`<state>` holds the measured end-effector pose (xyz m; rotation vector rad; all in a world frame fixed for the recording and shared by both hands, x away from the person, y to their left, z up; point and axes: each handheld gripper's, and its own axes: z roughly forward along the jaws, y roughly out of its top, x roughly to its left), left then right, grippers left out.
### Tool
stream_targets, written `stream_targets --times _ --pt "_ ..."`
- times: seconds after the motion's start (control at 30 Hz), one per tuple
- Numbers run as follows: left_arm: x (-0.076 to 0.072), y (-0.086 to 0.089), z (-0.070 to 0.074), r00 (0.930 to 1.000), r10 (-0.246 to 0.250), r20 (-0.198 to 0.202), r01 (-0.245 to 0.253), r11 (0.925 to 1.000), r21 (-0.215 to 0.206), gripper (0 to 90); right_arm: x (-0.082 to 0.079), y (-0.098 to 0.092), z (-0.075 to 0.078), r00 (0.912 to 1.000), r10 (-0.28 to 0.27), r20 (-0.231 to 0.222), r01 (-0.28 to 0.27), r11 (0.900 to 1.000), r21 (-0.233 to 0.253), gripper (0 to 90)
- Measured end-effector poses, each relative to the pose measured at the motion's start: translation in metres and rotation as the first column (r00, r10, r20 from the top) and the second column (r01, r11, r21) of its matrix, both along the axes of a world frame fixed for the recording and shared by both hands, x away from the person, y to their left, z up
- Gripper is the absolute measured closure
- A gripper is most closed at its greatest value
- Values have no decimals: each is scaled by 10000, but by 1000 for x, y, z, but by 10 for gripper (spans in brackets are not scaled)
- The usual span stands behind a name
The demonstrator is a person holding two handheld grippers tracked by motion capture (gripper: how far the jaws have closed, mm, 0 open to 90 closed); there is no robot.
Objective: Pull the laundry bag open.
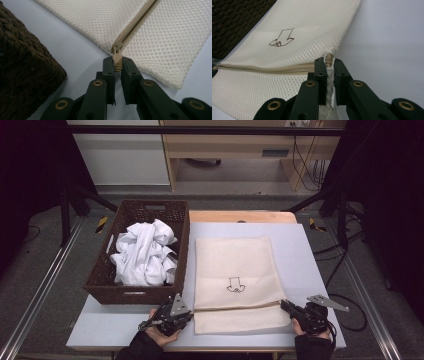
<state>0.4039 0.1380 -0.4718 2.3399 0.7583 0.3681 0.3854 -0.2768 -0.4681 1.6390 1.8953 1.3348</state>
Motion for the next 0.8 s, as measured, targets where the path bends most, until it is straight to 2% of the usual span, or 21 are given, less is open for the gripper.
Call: stream_targets --times 0.03,0.27,0.4,0.47,0.53,0.63,0.67,0.8 --pt "1 1 0 10000 -1 -48 0 10000 -91 812 0 0 0 10000 6 -5 -6 10000 -7 835" --pt "0 1 0 9999 146 -15 -146 9999 -19 811 2 1 -4 9995 5 -316 -7 10000 -74 834" --pt "1 1 -1 9995 313 -9 -313 9993 -219 808 5 2 -10 9973 42 -733 -65 9995 -310 821" --pt "1 2 -2 9991 415 -42 -416 9983 -419 804 7 2 -15 9958 86 -909 -119 9993 -355 794" --pt "0 3 -3 9988 485 34 -482 9975 -523 798 8 2 -19 9950 88 -997 -136 9988 -479 731" --pt "-1 4 0 9983 577 1 -575 9946 -861 749 9 1 -20 9970 53 -769 -102 9979 -637 615" --pt "-3 4 1 9980 635 24 -629 9923 -1067 729 9 1 -19 9983 22 -581 -72 9963 -856 575" --pt "-11 3 8 9976 657 202 -622 9877 -1431 663 9 3 -13 9999 -7 155 26 9918 -1276 480"
